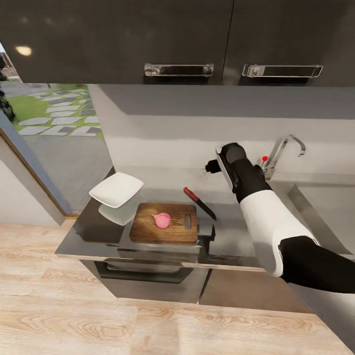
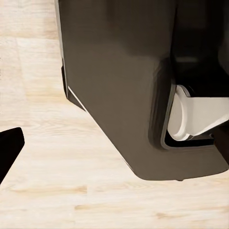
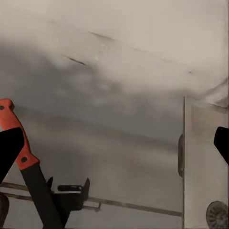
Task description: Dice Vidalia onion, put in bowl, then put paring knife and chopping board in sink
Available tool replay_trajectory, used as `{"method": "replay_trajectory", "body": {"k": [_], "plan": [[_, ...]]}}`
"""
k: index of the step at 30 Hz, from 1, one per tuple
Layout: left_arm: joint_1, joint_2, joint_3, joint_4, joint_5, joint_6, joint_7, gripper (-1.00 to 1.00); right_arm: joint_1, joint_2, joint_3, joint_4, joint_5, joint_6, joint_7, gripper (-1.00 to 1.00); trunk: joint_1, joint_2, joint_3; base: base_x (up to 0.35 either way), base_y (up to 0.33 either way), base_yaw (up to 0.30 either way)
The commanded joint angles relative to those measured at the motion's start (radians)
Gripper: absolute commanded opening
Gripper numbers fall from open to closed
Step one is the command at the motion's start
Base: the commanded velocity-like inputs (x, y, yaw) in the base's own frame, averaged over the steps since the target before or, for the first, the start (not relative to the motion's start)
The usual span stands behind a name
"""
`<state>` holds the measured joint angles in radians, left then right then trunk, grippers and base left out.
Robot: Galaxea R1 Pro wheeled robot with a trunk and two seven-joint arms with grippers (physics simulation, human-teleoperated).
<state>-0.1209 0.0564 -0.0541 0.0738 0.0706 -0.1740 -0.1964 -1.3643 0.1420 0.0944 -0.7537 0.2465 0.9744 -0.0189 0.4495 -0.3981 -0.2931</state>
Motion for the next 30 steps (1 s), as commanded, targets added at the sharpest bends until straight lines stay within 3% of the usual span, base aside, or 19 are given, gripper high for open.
{"method": "replay_trajectory", "body": {"k": [1,3,4,7,8,9,11,12,14,17,19,23,25,30], "plan": [[-0.002,0.000,-0.006,0.004,0.008,-0.008,-0.005,1.00,-0.001,-0.019,0.041,-0.002,0.001,0.004,0.033,1.00,0.001,-0.002,-0.002,0.000,0.000,0.000],[-0.002,0.000,-0.006,0.003,0.008,-0.008,-0.005,1.00,-0.001,-0.068,0.140,-0.005,0.003,0.002,0.150,1.00,0.001,-0.002,-0.002,0.000,0.000,0.000],[-0.002,-0.001,-0.006,0.003,0.008,-0.008,-0.005,1.00,-0.001,-0.081,0.167,-0.007,0.004,0.001,0.189,1.00,0.001,-0.002,-0.002,0.000,0.000,0.000],[-0.002,-0.002,-0.006,0.002,0.008,-0.008,-0.005,1.00,-0.002,-0.154,0.301,-0.041,0.010,-0.032,0.420,1.00,0.001,-0.002,-0.002,0.000,0.000,0.000],[-0.002,-0.003,-0.006,0.002,0.009,-0.009,-0.004,1.00,-0.002,-0.181,0.349,-0.060,0.020,-0.061,0.517,1.00,0.001,-0.002,-0.002,0.000,0.000,0.000],[-0.002,-0.003,-0.006,0.002,0.009,-0.009,-0.004,1.00,-0.002,-0.194,0.371,-0.069,0.030,-0.079,0.564,1.00,0.001,-0.002,-0.002,0.000,0.000,0.000],[-0.002,-0.004,-0.005,0.001,0.011,-0.009,-0.003,1.00,-0.002,-0.236,0.431,-0.094,0.095,-0.166,0.740,1.00,0.001,-0.002,-0.002,0.000,0.000,0.000],[-0.002,-0.004,-0.005,0.001,0.011,-0.009,-0.003,1.00,-0.002,-0.243,0.439,-0.098,0.117,-0.190,0.782,1.00,0.001,-0.002,-0.002,0.000,0.000,0.000],[-0.002,-0.004,-0.004,0.001,0.012,-0.009,-0.003,1.00,-0.002,-0.258,0.459,-0.107,0.223,-0.292,0.940,1.00,0.001,-0.002,-0.002,0.000,0.000,0.000],[-0.002,-0.003,-0.003,0.001,0.013,-0.009,-0.003,1.00,-0.002,-0.265,0.467,-0.110,0.337,-0.409,1.083,1.00,0.001,-0.002,-0.002,0.000,0.000,0.000],[-0.002,-0.002,-0.003,0.002,0.014,-0.009,-0.003,1.00,-0.002,-0.264,0.470,-0.112,0.418,-0.531,1.210,1.00,0.001,-0.002,-0.002,0.000,0.000,0.000],[-0.002,0.000,-0.002,0.003,0.028,-0.009,-0.003,1.00,-0.002,-0.260,0.472,-0.116,0.469,-0.717,1.406,1.00,0.001,-0.002,-0.002,0.000,0.000,0.000],[-0.002,0.000,-0.002,0.003,0.045,-0.009,-0.003,1.00,-0.002,-0.259,0.473,-0.127,0.476,-0.783,1.469,1.00,0.001,-0.002,-0.002,0.000,0.000,0.000],[-0.002,0.001,-0.002,0.003,0.097,-0.009,-0.003,1.00,-0.004,-0.260,0.473,-0.153,0.482,-0.915,1.552,1.00,0.001,-0.002,-0.002,0.000,0.000,0.000]]}}
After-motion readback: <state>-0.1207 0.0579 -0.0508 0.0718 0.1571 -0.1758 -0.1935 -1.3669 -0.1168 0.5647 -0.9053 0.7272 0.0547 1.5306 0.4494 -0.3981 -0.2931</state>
